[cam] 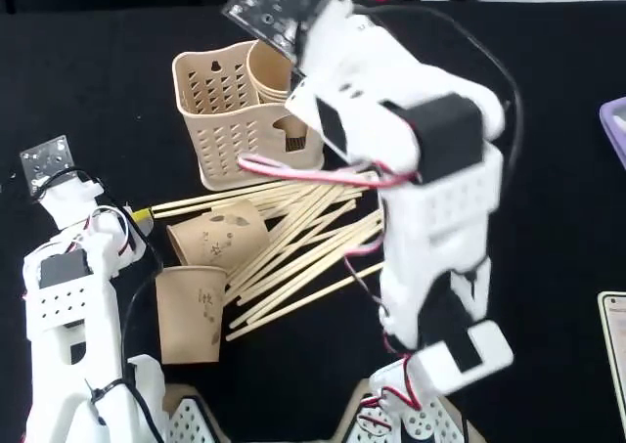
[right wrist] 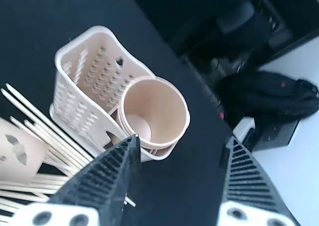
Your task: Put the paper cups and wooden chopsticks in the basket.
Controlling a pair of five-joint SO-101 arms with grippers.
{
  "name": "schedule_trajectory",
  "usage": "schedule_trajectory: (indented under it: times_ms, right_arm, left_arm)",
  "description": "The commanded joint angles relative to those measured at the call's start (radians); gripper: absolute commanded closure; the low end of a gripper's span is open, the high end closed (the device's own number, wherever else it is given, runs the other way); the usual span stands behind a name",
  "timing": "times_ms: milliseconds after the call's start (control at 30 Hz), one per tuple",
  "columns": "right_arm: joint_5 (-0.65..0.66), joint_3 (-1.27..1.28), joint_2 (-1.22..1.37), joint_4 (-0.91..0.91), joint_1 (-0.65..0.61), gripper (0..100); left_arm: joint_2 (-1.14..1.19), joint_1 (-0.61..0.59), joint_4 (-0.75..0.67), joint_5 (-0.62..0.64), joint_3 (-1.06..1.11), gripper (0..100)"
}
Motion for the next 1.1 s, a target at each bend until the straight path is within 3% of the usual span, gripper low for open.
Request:
schedule_trajectory:
  times_ms: [0, 200, 400, 567, 733, 867, 967, 1067]
  right_arm:
    - [-0.021, -0.01, -0.099, 0.029, -0.02, 73.0]
    - [-0.023, 0.208, -0.265, 0.034, -0.068, 73.0]
    - [-0.023, 0.657, -0.521, 0.015, -0.178, 73.0]
    - [-0.023, 1.161, -0.727, -0.201, -0.215, 73.0]
    - [-0.023, 1.515, -0.972, -0.373, -0.063, 73.0]
    - [-0.015, 1.725, -1.168, -0.462, 0.121, 73.0]
    - [-0.014, 1.891, -1.282, -0.534, 0.209, 73.0]
    - [-0.021, 2.057, -1.359, -0.609, 0.249, 73.0]
  left_arm:
    - [-0.021, -0.007, -0.008, 0.012, -0.01, 74]
    - [-0.021, -0.007, -0.008, 0.012, -0.01, 74]
    - [-0.021, -0.007, -0.008, 0.012, -0.01, 74]
    - [-0.023, -0.007, 0.012, 0.006, -0.027, 73]
    - [-0.011, 0.015, 0.293, -0.097, -0.24, 73]
    - [-0.011, 0.088, 0.499, -0.295, -0.397, 73]
    - [-0.014, 0.174, 0.58, -0.508, -0.414, 73]
    - [-0.012, 0.239, 0.592, -0.493, -0.42, 73]
